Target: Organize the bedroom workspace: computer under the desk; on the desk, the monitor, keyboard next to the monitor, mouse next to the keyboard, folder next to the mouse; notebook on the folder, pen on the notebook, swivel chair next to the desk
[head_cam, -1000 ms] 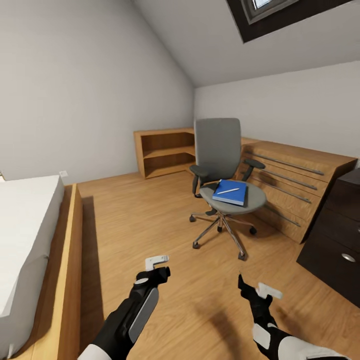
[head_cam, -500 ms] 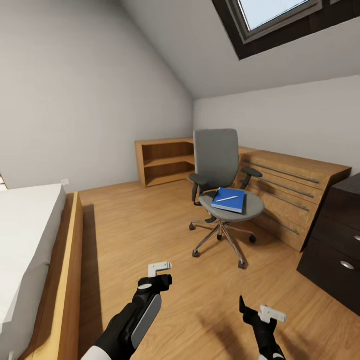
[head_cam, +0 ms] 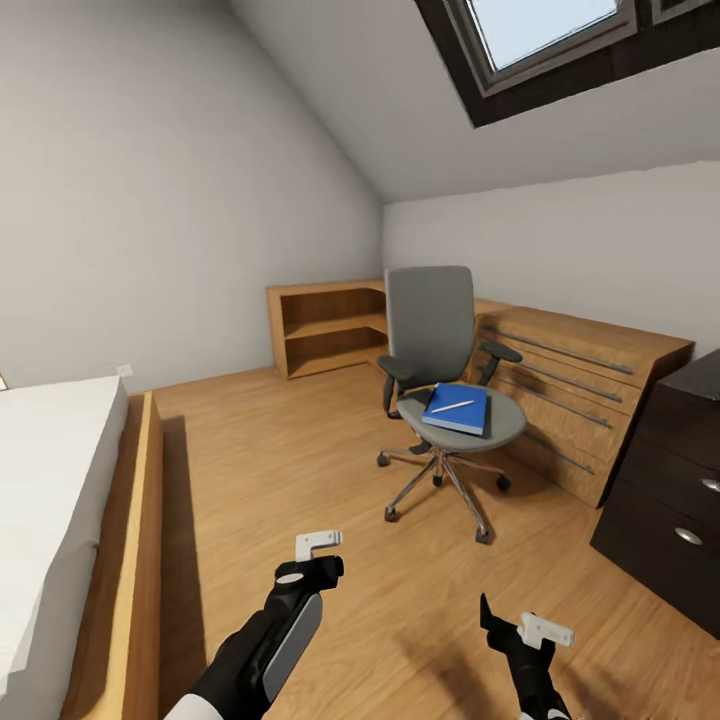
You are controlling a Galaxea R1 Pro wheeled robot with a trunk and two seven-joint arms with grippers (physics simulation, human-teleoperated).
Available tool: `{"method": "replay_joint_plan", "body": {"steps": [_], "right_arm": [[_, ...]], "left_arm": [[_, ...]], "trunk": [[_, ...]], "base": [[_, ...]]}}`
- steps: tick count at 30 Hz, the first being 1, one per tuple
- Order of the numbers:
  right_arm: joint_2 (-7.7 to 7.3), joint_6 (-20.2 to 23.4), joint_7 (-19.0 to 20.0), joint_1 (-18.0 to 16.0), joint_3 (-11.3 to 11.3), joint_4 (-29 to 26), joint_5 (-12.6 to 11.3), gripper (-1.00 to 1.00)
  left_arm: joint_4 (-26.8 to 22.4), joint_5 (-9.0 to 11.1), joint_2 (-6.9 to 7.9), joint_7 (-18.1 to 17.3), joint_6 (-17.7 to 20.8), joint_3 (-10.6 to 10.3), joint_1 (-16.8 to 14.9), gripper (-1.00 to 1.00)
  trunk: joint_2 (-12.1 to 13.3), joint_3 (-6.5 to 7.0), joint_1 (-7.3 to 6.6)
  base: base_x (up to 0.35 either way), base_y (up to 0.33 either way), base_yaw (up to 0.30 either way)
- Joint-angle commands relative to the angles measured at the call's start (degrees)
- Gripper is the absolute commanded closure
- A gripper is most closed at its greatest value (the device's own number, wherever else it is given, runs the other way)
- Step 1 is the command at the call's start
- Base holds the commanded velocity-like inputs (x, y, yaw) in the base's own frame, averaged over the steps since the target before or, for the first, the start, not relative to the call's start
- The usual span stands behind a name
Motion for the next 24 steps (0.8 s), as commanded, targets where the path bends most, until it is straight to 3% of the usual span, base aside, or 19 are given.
{"method": "replay_joint_plan", "body": {"steps": [1,7,24], "right_arm": [[0.02,-0.2,0.4,0.0,0.4,0.1,-0.6,-1.00],[0.05,-0.1,0.4,0.0,0.4,0.1,-0.6,-1.00],[0.99,0.1,0.4,0.0,0.5,0.2,-0.5,-1.00]], "left_arm": [[0.0,0.5,0.03,0.5,0.1,-0.2,0.0,-1.00],[0.1,0.4,0.08,0.5,0.1,-0.1,0.0,-1.00],[0.0,0.4,0.11,0.5,0.1,0.1,0.0,-1.00]], "trunk": [[0.4,0.12,-0.24],[2.8,1.20,-1.55],[9.6,4.25,-5.29]], "base": [[0.006,0.019,-0.242],[-0.136,0.040,-0.272],[-0.315,0.106,-0.295]]}}
